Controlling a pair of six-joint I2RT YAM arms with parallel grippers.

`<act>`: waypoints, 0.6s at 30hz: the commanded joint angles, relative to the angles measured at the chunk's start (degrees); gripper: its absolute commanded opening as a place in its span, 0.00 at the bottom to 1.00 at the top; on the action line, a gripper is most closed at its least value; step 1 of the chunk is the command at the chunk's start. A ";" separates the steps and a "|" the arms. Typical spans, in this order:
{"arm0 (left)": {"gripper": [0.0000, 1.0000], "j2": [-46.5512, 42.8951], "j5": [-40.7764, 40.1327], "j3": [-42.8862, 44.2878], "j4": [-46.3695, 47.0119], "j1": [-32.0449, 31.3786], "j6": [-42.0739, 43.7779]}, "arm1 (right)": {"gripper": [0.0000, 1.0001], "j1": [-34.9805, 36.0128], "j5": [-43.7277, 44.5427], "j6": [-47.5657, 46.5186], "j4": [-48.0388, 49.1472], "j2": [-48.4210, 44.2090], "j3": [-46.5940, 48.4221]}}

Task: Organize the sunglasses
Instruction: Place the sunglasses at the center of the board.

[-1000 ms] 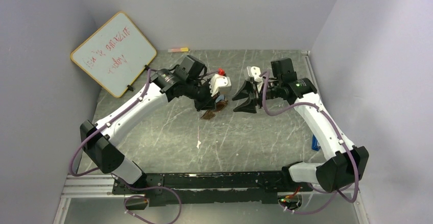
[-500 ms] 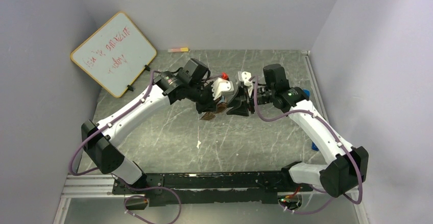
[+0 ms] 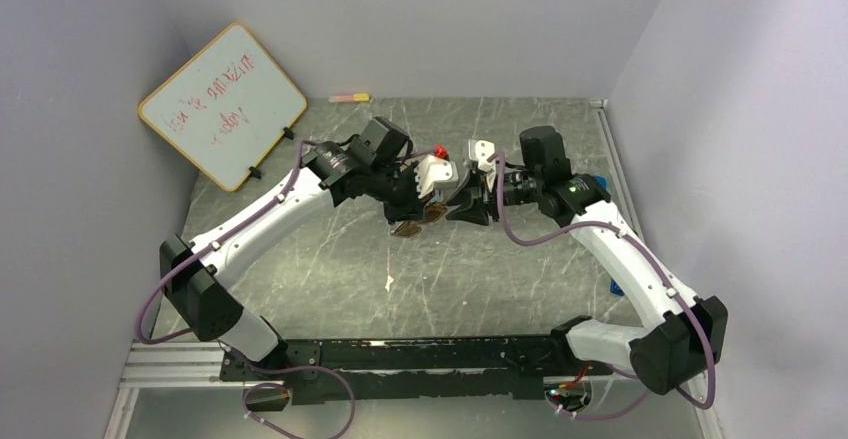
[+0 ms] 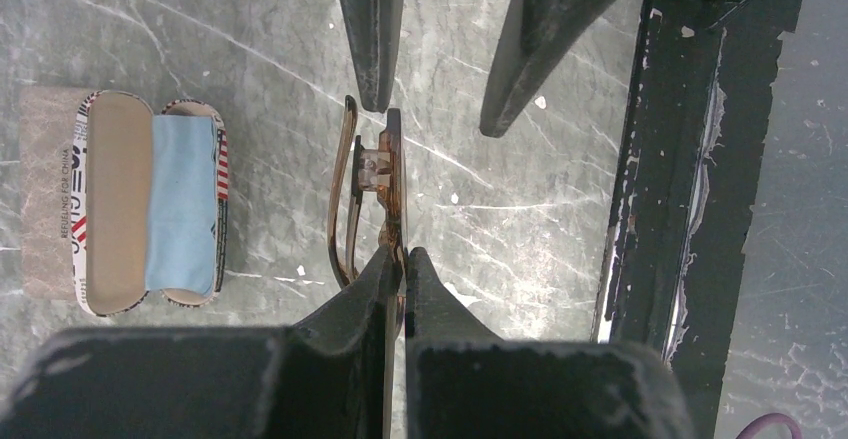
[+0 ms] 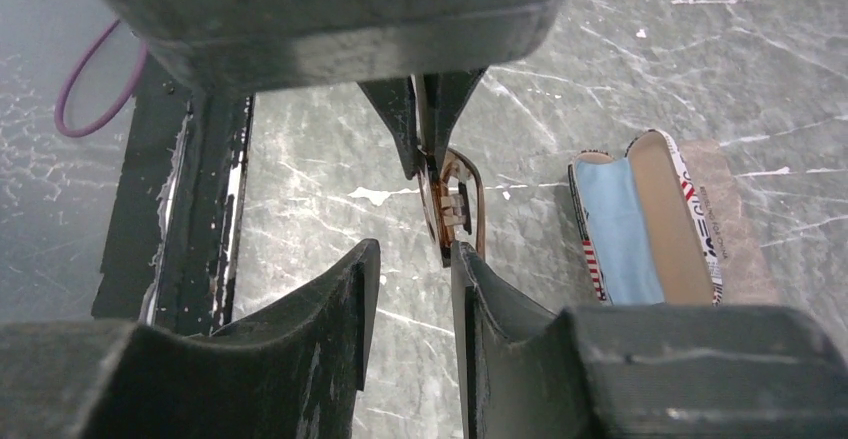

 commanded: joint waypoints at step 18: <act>0.05 -2.08 2.13 0.31 1.86 -0.30 0.87 | 0.22 0.21 -1.13 0.19 2.98 2.06 -1.29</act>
